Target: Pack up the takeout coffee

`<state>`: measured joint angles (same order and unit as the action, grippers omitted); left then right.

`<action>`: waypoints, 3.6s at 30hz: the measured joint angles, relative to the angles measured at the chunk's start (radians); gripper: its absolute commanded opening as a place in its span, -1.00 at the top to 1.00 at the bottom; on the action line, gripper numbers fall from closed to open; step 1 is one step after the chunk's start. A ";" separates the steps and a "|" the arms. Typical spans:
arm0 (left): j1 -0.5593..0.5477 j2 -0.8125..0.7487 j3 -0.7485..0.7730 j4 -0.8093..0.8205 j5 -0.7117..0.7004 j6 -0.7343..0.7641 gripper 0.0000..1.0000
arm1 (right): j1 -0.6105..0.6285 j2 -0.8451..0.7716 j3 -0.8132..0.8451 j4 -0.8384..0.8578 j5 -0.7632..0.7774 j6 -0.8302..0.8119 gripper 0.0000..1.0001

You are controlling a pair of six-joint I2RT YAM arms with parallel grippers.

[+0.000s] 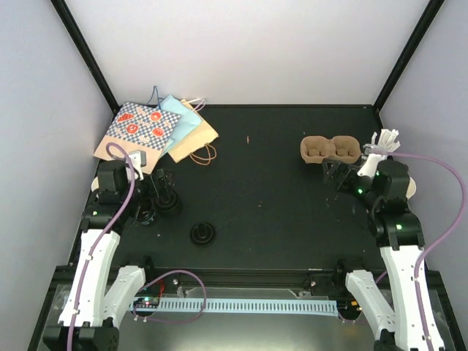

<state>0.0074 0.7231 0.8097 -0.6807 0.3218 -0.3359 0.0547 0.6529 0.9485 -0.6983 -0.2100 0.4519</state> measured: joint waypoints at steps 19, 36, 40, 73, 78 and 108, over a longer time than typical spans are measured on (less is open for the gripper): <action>-0.010 0.758 0.444 -0.001 -0.168 0.100 -0.97 | 0.043 0.226 -0.143 0.107 -0.241 0.022 -1.00; -0.136 1.497 1.204 -0.280 -0.689 0.251 -0.98 | 0.069 0.187 -0.159 0.146 -0.297 0.021 -1.00; -0.143 1.543 1.226 -0.268 -0.746 0.309 -0.97 | 0.069 0.184 -0.159 0.146 -0.308 0.019 -1.00; -0.169 1.743 1.359 -0.025 -1.041 0.632 0.97 | 0.069 0.224 -0.146 0.158 -0.338 0.018 -1.00; -0.196 1.643 1.342 -0.036 -1.133 0.641 0.97 | 0.069 0.223 -0.138 0.158 -0.340 0.018 -1.00; -0.479 0.314 0.266 0.320 -0.234 0.108 0.90 | 0.070 0.247 0.045 -0.040 -0.294 -0.036 -1.00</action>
<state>-0.4717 1.0367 1.0756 -0.3611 0.0875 -0.2283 0.1249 0.9001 0.9939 -0.7387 -0.5037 0.4160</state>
